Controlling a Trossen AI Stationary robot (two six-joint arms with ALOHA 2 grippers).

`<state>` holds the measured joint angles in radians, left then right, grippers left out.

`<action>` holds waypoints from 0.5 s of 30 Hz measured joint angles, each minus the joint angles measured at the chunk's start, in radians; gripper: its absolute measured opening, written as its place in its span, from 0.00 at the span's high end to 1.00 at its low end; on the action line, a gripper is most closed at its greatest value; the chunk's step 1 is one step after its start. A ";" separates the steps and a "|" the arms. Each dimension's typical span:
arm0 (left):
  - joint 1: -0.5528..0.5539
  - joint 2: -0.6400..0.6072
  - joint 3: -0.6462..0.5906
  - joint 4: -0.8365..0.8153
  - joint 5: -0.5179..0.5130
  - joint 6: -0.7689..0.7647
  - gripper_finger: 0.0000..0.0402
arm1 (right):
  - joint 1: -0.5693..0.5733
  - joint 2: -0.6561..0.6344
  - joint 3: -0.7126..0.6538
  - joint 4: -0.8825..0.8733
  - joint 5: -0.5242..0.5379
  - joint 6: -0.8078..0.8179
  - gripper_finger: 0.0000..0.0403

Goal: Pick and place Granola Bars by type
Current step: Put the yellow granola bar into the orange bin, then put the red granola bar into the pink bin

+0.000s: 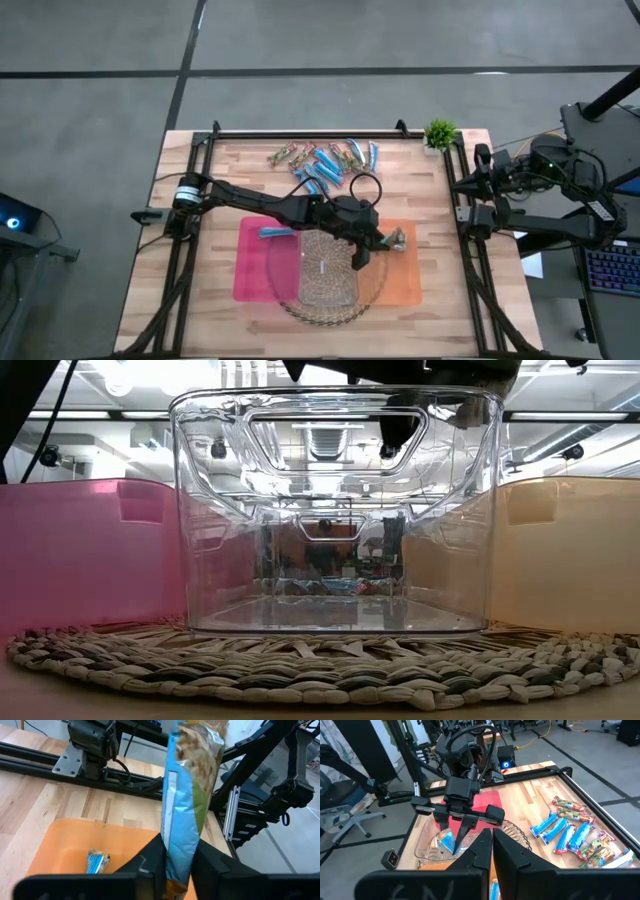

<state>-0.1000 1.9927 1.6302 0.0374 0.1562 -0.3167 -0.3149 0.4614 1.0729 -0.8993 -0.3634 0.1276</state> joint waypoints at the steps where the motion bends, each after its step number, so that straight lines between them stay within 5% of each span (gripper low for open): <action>1: 0.000 0.000 0.000 0.000 0.000 0.000 0.80 | 0.000 0.000 0.000 0.000 0.000 0.000 0.98; 7: 0.000 0.000 0.000 -0.004 0.000 0.000 0.67 | 0.000 0.000 0.000 0.000 0.000 0.000 0.98; 15: 0.000 0.000 0.001 -0.017 0.000 -0.001 0.66 | 0.000 0.000 0.000 0.000 0.003 0.000 0.98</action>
<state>-0.1001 1.9926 1.6310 0.0204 0.1562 -0.3176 -0.3146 0.4614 1.0729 -0.8993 -0.3607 0.1276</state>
